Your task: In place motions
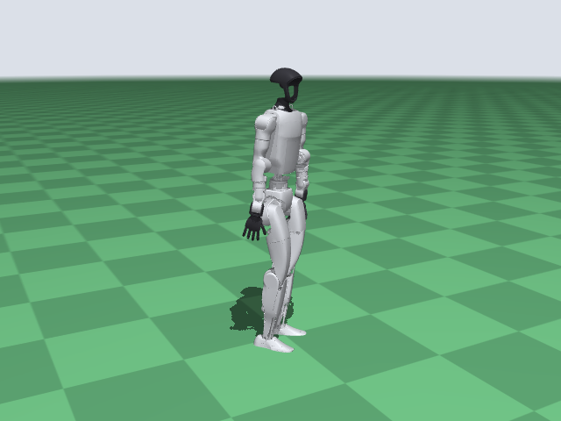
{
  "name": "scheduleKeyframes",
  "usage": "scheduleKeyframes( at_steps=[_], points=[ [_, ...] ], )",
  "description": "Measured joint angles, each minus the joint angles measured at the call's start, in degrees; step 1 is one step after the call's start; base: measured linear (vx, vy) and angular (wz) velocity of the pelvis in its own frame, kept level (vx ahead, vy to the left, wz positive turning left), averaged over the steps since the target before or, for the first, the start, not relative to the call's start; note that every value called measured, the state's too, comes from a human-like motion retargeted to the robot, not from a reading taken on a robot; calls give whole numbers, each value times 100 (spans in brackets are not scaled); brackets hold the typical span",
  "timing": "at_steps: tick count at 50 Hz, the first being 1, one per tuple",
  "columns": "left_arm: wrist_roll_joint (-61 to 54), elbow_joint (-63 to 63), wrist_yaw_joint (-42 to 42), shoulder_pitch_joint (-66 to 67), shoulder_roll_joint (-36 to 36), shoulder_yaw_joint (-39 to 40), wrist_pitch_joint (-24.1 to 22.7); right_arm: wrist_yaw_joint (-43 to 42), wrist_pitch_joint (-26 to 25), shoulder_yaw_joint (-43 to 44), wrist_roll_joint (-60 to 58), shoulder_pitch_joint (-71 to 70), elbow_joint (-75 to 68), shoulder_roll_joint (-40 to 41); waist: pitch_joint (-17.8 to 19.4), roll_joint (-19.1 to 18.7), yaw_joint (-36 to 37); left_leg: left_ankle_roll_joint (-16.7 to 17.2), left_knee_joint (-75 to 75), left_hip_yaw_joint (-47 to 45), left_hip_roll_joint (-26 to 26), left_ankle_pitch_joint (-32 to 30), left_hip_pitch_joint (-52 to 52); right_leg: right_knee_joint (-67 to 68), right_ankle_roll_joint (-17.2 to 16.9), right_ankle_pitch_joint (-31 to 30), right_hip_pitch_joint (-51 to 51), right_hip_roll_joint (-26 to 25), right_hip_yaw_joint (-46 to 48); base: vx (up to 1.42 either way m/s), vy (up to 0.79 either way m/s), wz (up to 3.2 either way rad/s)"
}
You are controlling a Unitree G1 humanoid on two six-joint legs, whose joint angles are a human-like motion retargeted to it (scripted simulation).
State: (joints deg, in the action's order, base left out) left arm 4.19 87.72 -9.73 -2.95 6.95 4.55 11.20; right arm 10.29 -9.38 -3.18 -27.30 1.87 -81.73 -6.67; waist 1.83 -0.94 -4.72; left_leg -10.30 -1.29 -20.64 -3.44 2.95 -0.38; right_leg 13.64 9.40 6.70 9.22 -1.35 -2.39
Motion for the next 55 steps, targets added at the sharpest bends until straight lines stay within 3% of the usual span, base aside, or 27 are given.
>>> scheduleKeyframes(
  at_steps=[8,16,21,25,33,37,40,43,44,49,55],
  points=[
    [-17,26,-21,-92,122,65,4,34,-20,-111,52,-83,1,-10,112,108,-217,225,-27,-1369,283,281,81,-167,-177,316,288,176,771,-35,-8,-152],
    [4,64,29,-93,213,201,35,-30,-20,-155,168,-125,-18,-28,15,84,-367,593,4,-2869,682,547,243,-198,-496,806,36,902,3648,-38,-8,-168],
    [8,43,25,-147,220,252,45,-42,-42,-119,273,-93,-136,-21,-66,202,-311,786,215,-3391,766,739,371,-430,-747,182,-275,1196,5042,-28,-12,-136],
    [-51,45,53,-139,170,209,40,-13,-80,-38,256,-26,-227,4,-181,364,-196,910,463,-3702,770,824,523,-657,-731,-701,-155,1178,4486,-16,-17,-106],
    [-160,39,37,-49,-31,160,21,14,-58,5,203,-10,-13,61,-334,242,-474,1140,605,-4117,990,556,991,-745,-514,-761,-181,799,3567,-14,-15,-80],
    [-112,-7,-28,13,-67,180,10,31,-39,-13,234,-57,53,97,-414,225,-767,1129,718,-3997,1077,212,1239,-900,-570,-871,-311,645,3242,-8,-14,-59],
    [-63,-12,-18,-20,-53,180,31,32,-18,16,279,-69,67,112,-460,421,-837,904,1083,-3805,1092,-97,1386,-1089,-659,-979,-508,694,3059,-9,-20,-66],
    [-88,-121,-20,24,-68,54,29,30,-20,126,286,-4,13,84,-549,684,-582,345,1758,-3258,1088,-65,1331,-1034,-667,-1006,-590,932,2792,7,-19,-98],
    [-125,-169,-22,36,-88,-13,22,40,-32,184,272,8,-4,61,-553,740,-455,297,2025,-2962,1102,-13,1242,-1021,-650,-1018,-609,965,2687,7,-18,-110],
    [-327,-419,-19,-27,-199,-88,-76,-4,-49,265,295,-98,79,-70,-308,750,13,711,2967,-1157,916,164,469,-1016,-543,-1100,-721,858,2156,-7,-7,-136],
    [-222,-549,22,-30,-206,-106,-175,-29,12,165,377,-198,238,-171,-253,640,-186,626,2732,-1406,1101,559,70,-976,-547,-1146,-689,781,1804,-4,-3,-69]
  ],
)
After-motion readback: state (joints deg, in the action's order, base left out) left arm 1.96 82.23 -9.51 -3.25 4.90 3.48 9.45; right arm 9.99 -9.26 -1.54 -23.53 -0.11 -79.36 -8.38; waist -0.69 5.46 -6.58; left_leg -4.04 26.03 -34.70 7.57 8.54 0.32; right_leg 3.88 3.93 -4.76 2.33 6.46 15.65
